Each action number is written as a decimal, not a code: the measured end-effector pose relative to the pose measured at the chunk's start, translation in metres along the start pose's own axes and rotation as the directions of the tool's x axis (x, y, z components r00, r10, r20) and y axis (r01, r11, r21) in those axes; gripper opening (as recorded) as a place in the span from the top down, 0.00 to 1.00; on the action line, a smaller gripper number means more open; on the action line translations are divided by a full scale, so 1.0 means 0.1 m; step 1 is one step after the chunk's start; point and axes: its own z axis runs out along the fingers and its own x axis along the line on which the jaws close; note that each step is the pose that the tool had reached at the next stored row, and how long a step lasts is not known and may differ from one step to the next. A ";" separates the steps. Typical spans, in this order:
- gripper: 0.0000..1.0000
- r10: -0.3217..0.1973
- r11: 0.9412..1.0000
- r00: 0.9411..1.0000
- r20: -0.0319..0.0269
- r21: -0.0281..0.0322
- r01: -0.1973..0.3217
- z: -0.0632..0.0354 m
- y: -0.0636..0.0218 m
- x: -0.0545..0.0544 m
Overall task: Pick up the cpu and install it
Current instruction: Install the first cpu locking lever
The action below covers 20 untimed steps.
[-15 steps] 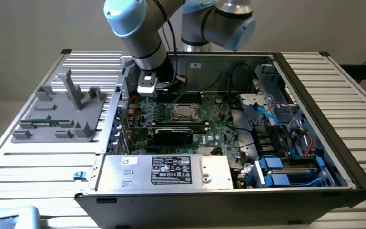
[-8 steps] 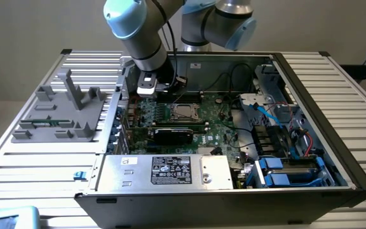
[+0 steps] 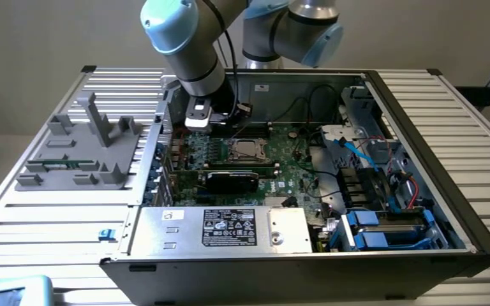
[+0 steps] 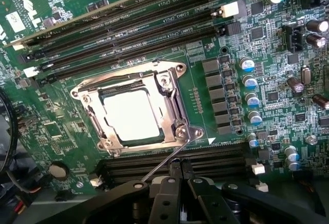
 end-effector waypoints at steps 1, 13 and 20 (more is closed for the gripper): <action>0.89 0.001 1.000 1.000 -0.001 0.000 -0.001 0.005 0.002 0.00; 0.89 0.014 1.000 1.000 -0.004 0.000 -0.014 0.060 0.011 0.03; 0.89 0.019 1.000 1.000 -0.006 0.000 -0.019 0.086 0.015 0.04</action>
